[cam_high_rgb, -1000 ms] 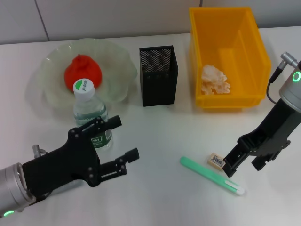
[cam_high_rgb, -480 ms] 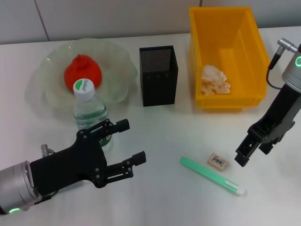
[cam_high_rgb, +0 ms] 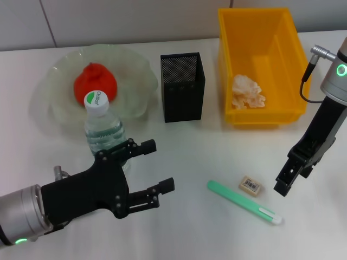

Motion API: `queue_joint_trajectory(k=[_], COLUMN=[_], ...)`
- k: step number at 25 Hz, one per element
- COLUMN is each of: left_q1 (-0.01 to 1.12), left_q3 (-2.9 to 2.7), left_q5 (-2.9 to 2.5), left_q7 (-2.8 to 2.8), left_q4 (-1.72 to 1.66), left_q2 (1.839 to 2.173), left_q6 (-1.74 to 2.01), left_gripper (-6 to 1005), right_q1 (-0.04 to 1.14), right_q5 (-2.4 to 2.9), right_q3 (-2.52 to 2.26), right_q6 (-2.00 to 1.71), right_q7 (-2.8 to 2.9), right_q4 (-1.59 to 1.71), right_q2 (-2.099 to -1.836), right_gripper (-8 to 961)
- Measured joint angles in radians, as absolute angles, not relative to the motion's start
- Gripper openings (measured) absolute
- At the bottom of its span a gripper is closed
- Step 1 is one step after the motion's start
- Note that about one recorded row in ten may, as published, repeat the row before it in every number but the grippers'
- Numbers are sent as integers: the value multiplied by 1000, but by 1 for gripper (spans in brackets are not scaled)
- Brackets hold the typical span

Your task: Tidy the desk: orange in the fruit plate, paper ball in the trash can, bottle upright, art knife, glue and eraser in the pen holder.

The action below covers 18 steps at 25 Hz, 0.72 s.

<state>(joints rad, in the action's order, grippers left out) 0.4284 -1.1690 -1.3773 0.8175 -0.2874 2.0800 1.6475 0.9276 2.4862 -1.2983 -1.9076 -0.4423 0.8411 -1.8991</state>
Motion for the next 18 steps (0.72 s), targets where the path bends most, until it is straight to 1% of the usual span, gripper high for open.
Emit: queue_joint_trajectory(k=[7,12,13,14,15,18], left_q1=[439,444,444,444,444,446], left_q3=[-1171,-1171,-1171,-1171,-1171,-1172], left_q5=[-1376,-1372,-1372,-1371,-1371,-1368], left_q7=[818,818,818,818,818,818], left_q4=[-287,-287,-287,-287,-287,-287], left_q2=[2080,2080,2080,2080,2080,2080], left_q6=[1647,1645,1645,1645,1645,1649], left_gripper=[817,817,817,817,817,817], right_q1=[981,1014,1014,1020,1020,1033], right_q5=[2506,2509,2509,2519,2519,2556], right_q3=[-1308,-1308,-1308,-1308,-1308,-1309], right_q6=[-1867,-1835,-1835,-1835,-1835,-1833], right_q7=[-455,-459,-459,-457,-457,-440], right_q4=[767,715,715,712,712,711], right_q2=[-1911,-1931,-1931,-1939,-1939,-1959], right_gripper=[835,835,834,834,834,834])
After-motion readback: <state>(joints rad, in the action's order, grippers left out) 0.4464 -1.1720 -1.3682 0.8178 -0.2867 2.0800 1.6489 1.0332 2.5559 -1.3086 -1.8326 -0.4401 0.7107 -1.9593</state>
